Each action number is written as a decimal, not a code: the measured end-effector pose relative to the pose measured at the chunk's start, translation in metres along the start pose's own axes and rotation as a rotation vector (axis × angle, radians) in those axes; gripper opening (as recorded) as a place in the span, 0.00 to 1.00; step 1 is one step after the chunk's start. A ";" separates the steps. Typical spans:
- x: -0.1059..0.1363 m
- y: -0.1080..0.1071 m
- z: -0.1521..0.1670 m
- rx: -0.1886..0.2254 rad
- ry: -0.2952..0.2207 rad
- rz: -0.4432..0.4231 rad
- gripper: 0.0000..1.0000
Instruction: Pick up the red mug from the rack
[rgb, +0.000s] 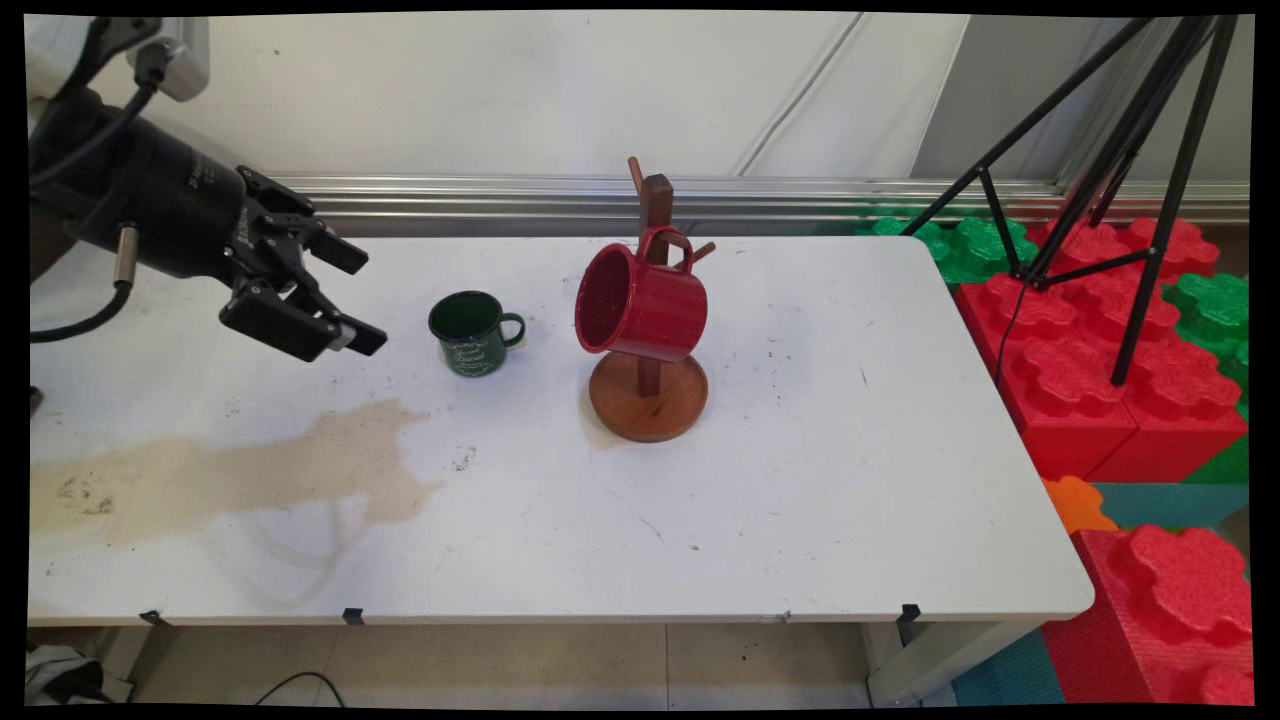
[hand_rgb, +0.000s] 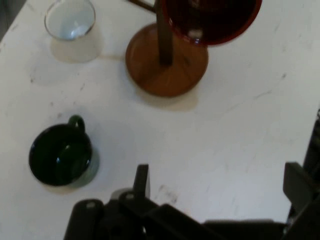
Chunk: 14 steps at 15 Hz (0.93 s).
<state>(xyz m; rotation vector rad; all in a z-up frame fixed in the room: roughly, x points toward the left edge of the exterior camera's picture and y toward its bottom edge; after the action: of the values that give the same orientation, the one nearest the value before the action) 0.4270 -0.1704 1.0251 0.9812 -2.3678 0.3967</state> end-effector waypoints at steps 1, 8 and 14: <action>0.003 0.006 -0.001 -0.001 0.012 -0.016 1.00; 0.032 0.035 0.004 -0.012 0.087 -0.080 1.00; 0.060 0.052 0.023 -0.009 0.138 -0.102 1.00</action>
<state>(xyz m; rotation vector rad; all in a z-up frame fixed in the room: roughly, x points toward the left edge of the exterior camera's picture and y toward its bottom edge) 0.3453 -0.1787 1.0380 1.0320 -2.1851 0.4005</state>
